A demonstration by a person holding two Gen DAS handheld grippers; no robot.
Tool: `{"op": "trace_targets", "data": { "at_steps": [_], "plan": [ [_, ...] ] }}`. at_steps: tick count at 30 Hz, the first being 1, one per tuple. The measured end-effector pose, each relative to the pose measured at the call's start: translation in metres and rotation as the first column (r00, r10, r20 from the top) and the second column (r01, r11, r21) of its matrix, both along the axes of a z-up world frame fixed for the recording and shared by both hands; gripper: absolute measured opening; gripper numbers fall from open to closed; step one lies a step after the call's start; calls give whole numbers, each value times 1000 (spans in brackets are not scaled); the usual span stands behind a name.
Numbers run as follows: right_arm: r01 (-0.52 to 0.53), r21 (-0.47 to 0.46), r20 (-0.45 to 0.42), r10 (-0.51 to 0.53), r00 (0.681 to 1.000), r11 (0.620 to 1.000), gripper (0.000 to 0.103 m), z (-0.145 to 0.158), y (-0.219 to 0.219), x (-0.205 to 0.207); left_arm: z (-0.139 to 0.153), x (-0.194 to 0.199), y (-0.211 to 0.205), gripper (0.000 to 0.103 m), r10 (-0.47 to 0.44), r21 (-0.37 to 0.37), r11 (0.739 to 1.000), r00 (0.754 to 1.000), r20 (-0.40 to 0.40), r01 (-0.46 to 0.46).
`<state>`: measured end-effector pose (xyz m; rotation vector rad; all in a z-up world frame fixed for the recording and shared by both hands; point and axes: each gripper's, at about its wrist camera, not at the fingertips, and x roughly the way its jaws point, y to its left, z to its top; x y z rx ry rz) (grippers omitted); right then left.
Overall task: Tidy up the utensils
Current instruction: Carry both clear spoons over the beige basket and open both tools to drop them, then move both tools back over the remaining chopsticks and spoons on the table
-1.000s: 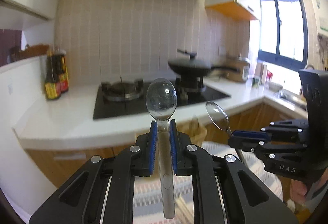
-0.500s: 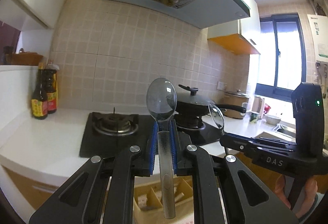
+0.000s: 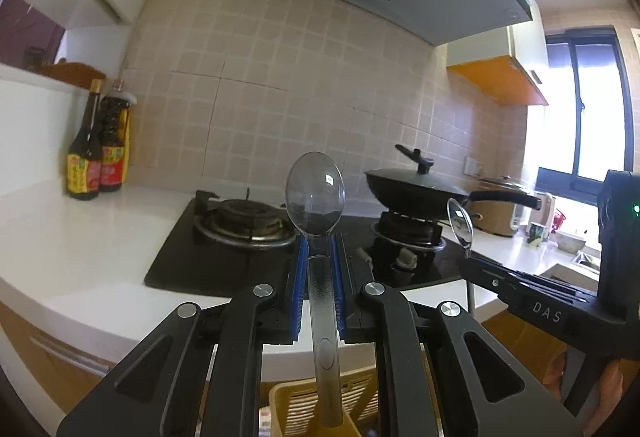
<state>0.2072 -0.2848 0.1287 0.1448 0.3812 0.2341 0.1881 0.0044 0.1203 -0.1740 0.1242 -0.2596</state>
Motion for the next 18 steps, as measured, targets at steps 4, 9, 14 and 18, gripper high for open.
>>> {"op": "trace_targets", "data": {
  "at_steps": [4,9,14,18],
  "plan": [
    [-3,0,4,3,1000,1000,11,-11,1,0,-9,5,1,11,-10,16,1000,1000,-17,10],
    [-1,15,-4,1,1000,1000,13,-15,-4,-10,-14,-3,3,28,-40,10,999,998,-39,40],
    [-19,5,-4,19,1000,1000,27,-8,-7,-35,-6,-24,10,32,-55,8,998,998,-30,55],
    [-24,-3,-11,24,1000,1000,27,0,-9,-58,3,-46,15,36,-63,16,998,998,-19,63]
  ]
}}
